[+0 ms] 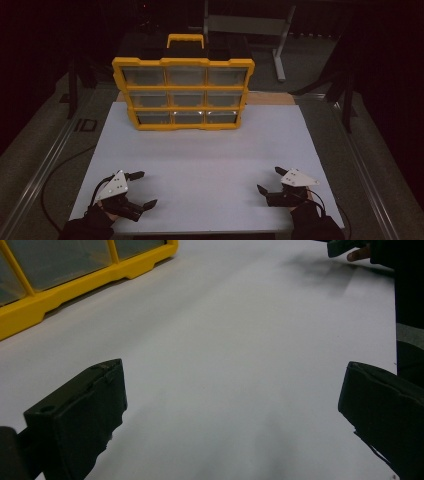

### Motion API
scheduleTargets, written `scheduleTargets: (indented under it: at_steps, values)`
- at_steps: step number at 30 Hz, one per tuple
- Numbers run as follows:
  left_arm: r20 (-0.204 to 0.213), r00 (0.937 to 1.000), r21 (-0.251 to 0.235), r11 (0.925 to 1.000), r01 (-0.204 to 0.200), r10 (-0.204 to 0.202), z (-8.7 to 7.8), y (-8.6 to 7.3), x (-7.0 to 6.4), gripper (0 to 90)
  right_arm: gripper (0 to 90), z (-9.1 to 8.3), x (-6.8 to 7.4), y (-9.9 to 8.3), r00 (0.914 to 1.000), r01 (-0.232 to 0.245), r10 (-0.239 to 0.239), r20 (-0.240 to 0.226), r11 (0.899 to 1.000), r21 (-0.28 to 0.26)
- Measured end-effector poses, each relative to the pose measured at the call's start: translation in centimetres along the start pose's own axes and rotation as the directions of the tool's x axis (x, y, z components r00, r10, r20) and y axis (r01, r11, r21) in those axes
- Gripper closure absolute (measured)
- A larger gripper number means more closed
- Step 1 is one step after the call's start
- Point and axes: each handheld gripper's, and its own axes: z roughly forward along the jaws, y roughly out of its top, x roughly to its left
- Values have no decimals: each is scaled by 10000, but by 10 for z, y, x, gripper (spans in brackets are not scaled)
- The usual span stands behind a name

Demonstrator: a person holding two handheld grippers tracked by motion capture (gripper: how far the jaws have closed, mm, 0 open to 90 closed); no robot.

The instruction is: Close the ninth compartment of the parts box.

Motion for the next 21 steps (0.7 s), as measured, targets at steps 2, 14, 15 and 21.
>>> scheduleTargets:
  at_steps: [2,14,15,21]
  values:
    - [5,10000,22,10000,-12,12,0,0,0,0,91,2,-2,-2,9999,-43,42,106,9999,106]
    - [21,10000,36,10000,-14,14,0,0,0,0,91,6,-4,-2,9995,143,-146,264,9998,106]
    - [11,10000,44,10000,-25,25,1,0,0,0,91,7,-4,-2,9995,115,-118,285,9999,123]
    - [4,10000,55,10000,-28,28,1,-1,-1,0,91,9,-3,0,9992,262,-265,285,9996,116]
